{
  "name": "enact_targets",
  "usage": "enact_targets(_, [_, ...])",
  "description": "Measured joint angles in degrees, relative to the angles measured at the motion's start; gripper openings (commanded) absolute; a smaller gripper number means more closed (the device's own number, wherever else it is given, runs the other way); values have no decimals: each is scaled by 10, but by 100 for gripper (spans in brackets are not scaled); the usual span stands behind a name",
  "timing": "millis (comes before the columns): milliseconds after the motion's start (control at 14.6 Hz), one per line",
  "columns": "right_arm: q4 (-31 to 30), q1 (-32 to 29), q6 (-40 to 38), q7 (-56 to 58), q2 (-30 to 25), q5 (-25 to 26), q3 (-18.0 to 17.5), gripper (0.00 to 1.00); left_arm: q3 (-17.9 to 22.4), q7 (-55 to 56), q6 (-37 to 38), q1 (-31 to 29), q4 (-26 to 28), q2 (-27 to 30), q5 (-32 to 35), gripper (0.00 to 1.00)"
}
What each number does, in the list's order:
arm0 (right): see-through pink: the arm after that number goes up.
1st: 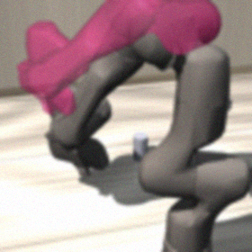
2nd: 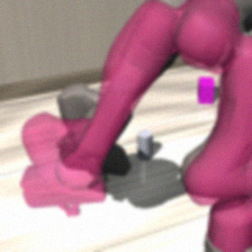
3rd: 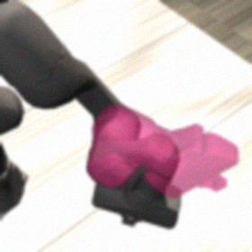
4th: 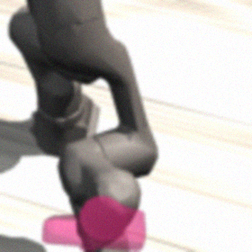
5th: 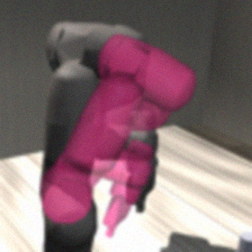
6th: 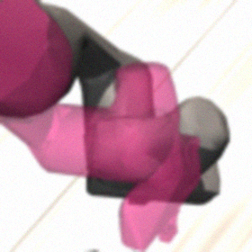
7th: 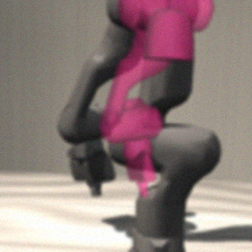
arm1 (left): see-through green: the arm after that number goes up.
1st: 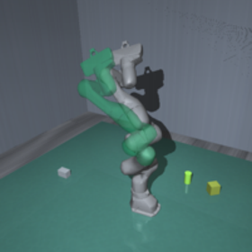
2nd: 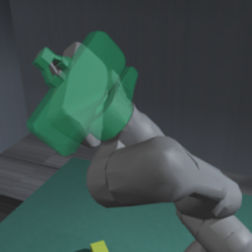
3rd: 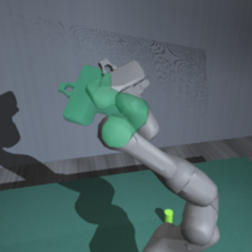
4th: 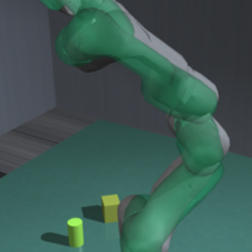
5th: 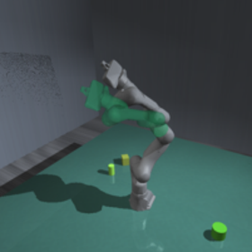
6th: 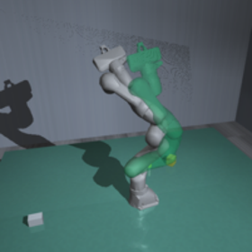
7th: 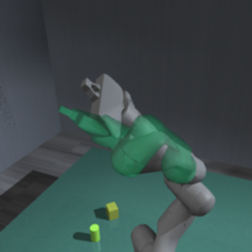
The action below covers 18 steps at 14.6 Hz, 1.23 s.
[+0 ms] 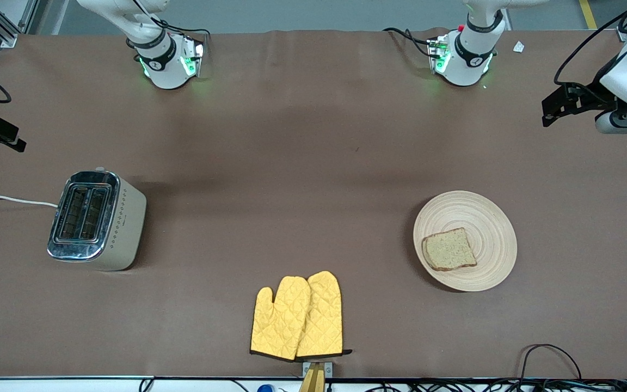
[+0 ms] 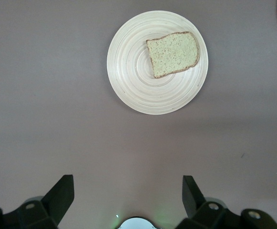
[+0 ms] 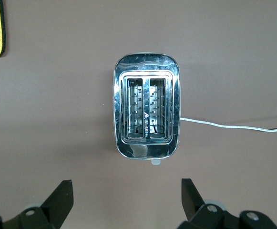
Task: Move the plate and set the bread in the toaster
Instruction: 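Move the left gripper toward the rim of the wooden plate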
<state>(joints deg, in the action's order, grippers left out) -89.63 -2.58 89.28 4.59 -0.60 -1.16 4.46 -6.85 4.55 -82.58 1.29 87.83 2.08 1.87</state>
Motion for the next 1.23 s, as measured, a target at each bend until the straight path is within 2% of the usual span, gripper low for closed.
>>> enact_targets(274, [0,0,-1,0,0,0,-1,100,0,0,0,0,-1,-7,0,100])
enact_targets(548, [0,0,-2,0,-1,0,-1,100,15,0,-2,-1,-19,-57,-4,100])
enact_targets(754, [0,0,-2,0,-1,0,-1,100,33,-5,-45,-38,-26,-116,-71,100])
enact_targets(1028, [-1,0,-2,0,-1,0,-2,100,35,-16,-121,-94,-28,-192,-122,100])
enact_targets(1234, [-1,0,-2,0,-2,0,-2,100,36,-62,-145,-122,-29,-242,-181,100])
